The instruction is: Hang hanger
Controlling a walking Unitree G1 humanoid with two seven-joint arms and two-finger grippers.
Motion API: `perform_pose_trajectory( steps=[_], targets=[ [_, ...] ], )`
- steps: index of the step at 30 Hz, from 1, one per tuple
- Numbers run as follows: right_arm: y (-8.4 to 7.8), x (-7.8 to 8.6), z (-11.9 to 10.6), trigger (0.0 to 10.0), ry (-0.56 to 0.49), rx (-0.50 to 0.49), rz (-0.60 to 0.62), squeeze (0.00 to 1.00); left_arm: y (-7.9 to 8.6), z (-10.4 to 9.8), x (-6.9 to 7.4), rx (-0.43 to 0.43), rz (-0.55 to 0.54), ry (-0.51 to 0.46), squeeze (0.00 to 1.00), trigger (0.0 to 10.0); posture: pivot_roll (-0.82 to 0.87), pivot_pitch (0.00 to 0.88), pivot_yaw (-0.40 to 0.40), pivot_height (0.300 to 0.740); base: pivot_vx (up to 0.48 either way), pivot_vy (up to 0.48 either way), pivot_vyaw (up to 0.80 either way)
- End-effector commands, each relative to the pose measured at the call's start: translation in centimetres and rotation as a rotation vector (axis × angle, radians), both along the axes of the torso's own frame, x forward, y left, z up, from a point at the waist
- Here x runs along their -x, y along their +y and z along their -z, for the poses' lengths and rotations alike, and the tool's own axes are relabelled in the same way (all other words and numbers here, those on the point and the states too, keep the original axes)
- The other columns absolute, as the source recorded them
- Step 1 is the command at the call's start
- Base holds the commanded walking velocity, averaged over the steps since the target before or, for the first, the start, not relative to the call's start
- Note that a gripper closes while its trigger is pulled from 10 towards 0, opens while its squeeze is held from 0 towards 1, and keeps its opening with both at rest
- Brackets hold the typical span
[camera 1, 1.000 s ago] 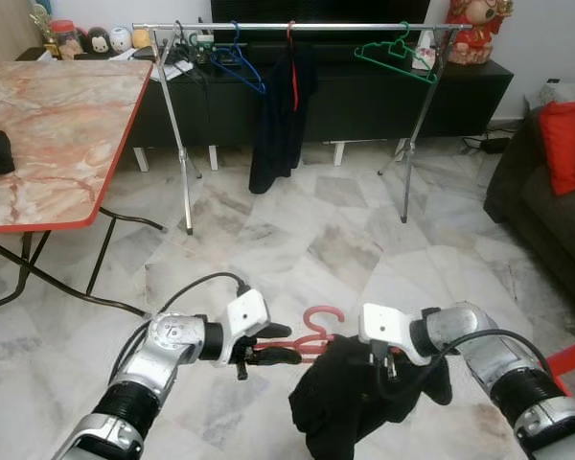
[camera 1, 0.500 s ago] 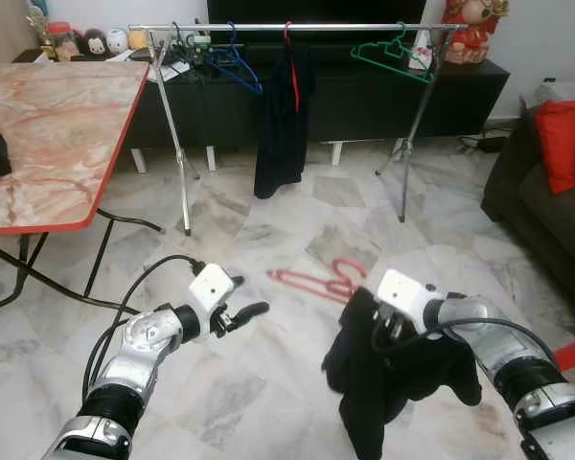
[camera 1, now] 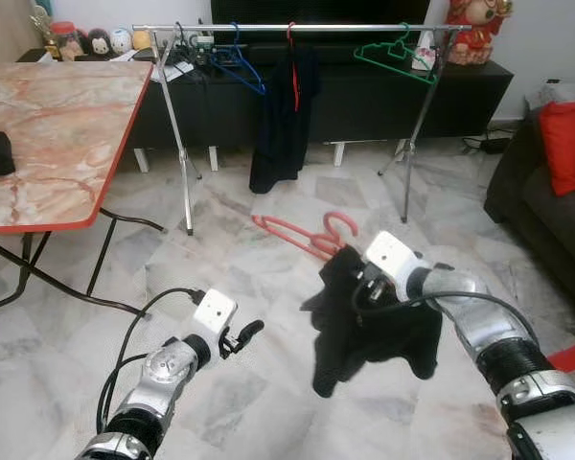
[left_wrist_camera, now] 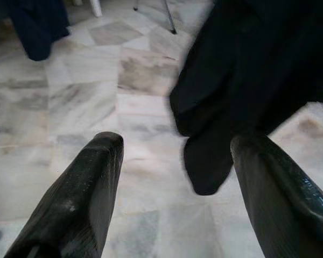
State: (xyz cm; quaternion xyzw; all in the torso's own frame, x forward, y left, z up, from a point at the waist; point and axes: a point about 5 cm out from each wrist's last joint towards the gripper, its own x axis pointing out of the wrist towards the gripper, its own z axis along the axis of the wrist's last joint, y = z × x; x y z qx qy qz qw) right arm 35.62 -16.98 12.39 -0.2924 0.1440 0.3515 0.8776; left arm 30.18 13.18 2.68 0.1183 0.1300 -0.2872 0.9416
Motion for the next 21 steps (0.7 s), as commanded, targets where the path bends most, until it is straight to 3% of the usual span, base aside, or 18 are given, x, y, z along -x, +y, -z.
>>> perform_pose_trajectory(
  steps=[1,10,21],
  targets=[
    [0.7,-0.4,-2.2,0.0,-0.056,-0.008,-0.046,0.0,-0.8,0.0,-0.2,-0.031,0.032,-0.012,0.0,10.0,-0.1,0.001,-0.064,0.74,0.0,0.0,0.0],
    [3.4,1.2,-4.5,0.0,-0.088,-0.06,-0.232,0.0,-2.1,0.1,-0.2,-0.09,0.051,-0.055,0.0,10.0,-0.11,0.015,-0.062,0.74,0.0,0.0,0.0],
    [4.9,2.5,-5.0,0.0,-0.063,-0.07,-0.286,0.0,-1.8,0.4,-0.2,-0.203,0.047,-0.092,0.0,10.0,-0.11,0.028,-0.062,0.74,0.0,0.0,0.0]
  ],
)
